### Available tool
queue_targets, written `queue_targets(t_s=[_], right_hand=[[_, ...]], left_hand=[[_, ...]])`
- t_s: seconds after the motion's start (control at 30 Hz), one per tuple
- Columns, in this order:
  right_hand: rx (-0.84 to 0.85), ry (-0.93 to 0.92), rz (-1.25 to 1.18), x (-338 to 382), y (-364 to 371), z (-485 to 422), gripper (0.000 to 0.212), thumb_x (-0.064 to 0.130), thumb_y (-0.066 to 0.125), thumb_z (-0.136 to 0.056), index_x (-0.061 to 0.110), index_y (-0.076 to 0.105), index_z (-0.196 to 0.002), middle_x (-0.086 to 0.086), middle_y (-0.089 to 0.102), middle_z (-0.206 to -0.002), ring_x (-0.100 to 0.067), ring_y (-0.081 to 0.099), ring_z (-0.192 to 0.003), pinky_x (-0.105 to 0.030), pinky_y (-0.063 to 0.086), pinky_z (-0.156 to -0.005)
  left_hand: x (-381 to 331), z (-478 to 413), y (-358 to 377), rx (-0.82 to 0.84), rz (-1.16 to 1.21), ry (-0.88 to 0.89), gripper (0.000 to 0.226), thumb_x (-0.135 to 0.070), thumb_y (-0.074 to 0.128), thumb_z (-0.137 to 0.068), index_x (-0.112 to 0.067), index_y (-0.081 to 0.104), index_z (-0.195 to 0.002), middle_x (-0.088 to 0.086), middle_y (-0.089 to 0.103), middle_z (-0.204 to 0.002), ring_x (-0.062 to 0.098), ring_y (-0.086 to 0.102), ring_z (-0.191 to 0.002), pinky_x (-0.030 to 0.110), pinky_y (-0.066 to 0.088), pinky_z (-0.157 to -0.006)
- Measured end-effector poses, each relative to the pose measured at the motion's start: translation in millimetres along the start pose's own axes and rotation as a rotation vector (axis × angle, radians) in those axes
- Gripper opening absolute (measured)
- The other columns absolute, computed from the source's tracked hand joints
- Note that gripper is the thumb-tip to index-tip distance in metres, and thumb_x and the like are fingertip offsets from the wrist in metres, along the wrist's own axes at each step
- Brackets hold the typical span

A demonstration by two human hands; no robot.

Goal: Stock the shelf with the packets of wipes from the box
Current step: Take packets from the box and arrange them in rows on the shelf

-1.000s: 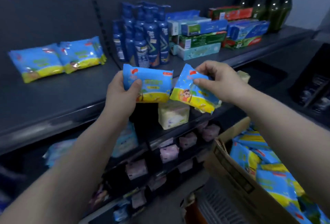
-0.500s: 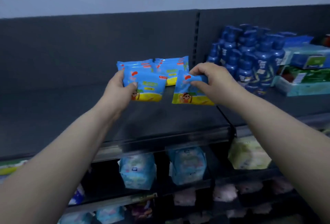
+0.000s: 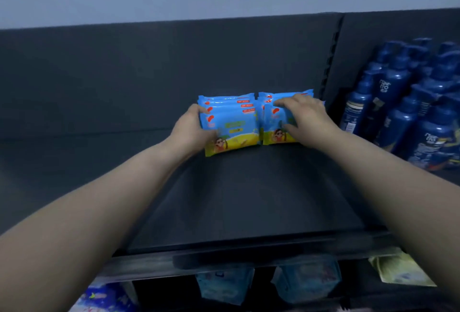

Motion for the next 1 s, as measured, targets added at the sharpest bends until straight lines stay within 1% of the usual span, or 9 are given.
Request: queue_targets(t_s=[0.1,0.2,0.27,0.4,0.6,0.7,0.83,0.93,1.0], right_hand=[[-0.018,-0.067,0.103,0,2,3,0.06,0.018,0.067,-0.08,0.021,0.045,-0.136,-0.008,0.049,-0.123,-0.032,0.04,-0.121,-0.041,0.024,-0.105],[-0.028,-0.084,0.141,6,2,5,0.065,0.016,0.067,-0.08,0.019,0.041,-0.14,-0.01,0.041,-0.137,-0.032,0.034,-0.128,-0.042,0.02,-0.109],[-0.023,-0.089,0.135,9,-1,8,0.07,0.02,0.066,-0.081,0.019,0.035,-0.143,-0.009,0.035,-0.143,-0.03,0.029,-0.133,-0.041,0.017,-0.112],[0.015,-0.086,0.13,12,-6,22,0.077,0.031,0.066,-0.081,0.019,0.027,-0.146,-0.008,0.03,-0.148,-0.028,0.023,-0.137,-0.04,0.013,-0.115],[0.037,-0.084,0.137,12,-15,49,0.079,0.035,0.064,-0.083,0.019,0.023,-0.148,-0.009,0.028,-0.151,-0.027,0.023,-0.14,-0.039,0.011,-0.115],[0.002,-0.075,0.103,10,-27,70,0.079,0.036,0.065,-0.084,0.017,0.024,-0.148,-0.008,0.029,-0.151,-0.026,0.023,-0.14,-0.042,0.015,-0.116],[-0.078,-0.035,0.031,-3,-52,114,0.074,0.03,0.065,-0.084,0.015,0.027,-0.147,-0.009,0.032,-0.15,-0.029,0.026,-0.139,-0.042,0.021,-0.115],[-0.146,0.014,0.023,-19,-74,160,0.071,0.03,0.064,-0.085,0.016,0.03,-0.146,-0.008,0.036,-0.148,-0.028,0.031,-0.138,-0.041,0.025,-0.114],[-0.15,0.065,0.05,-33,-88,197,0.071,0.031,0.063,-0.086,0.017,0.03,-0.146,-0.007,0.037,-0.148,-0.027,0.031,-0.138,-0.041,0.026,-0.113]], left_hand=[[0,-3,3,0.002,-0.123,0.02,0.044,-0.022,0.069,-0.083,-0.022,0.041,-0.116,-0.004,0.053,-0.109,0.018,0.057,-0.096,0.031,0.049,-0.076],[-3,-5,3,-0.07,-0.208,0.08,0.051,-0.022,0.069,-0.081,-0.018,0.04,-0.122,0.002,0.049,-0.117,0.021,0.052,-0.102,0.035,0.048,-0.084],[-5,-4,3,-0.101,-0.252,0.108,0.064,-0.022,0.072,-0.076,-0.019,0.037,-0.13,0.006,0.045,-0.123,0.027,0.05,-0.108,0.04,0.046,-0.091],[-9,8,9,-0.094,-0.452,0.151,0.093,-0.031,0.077,-0.07,-0.024,0.022,-0.145,0.009,0.036,-0.132,0.032,0.042,-0.119,0.044,0.038,-0.1],[-14,29,26,-0.142,-0.76,0.283,0.104,-0.045,0.076,-0.07,-0.022,0.013,-0.15,0.013,0.021,-0.15,0.033,0.023,-0.136,0.045,0.021,-0.11],[-38,48,43,-0.144,-0.729,0.364,0.099,-0.045,0.072,-0.075,-0.022,0.013,-0.151,0.014,0.017,-0.154,0.031,0.017,-0.141,0.045,0.015,-0.113],[-86,89,80,-0.134,-0.566,0.566,0.085,-0.042,0.069,-0.077,-0.017,0.028,-0.147,0.015,0.034,-0.147,0.033,0.033,-0.135,0.045,0.025,-0.108],[-115,123,113,-0.101,-0.455,0.708,0.074,-0.046,0.05,-0.078,-0.011,0.038,-0.141,0.014,0.048,-0.135,0.035,0.047,-0.122,0.046,0.037,-0.1],[-134,149,137,-0.061,-0.351,0.757,0.073,-0.047,0.043,-0.077,-0.011,0.038,-0.141,0.011,0.049,-0.134,0.031,0.046,-0.122,0.043,0.036,-0.1]])
Point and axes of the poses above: each hand's wrist, its own z-axis away from the middle knuckle, its own y-axis out of the palm, x = y × z, the point moved 4 cm from there along -z, towards the middle knuckle
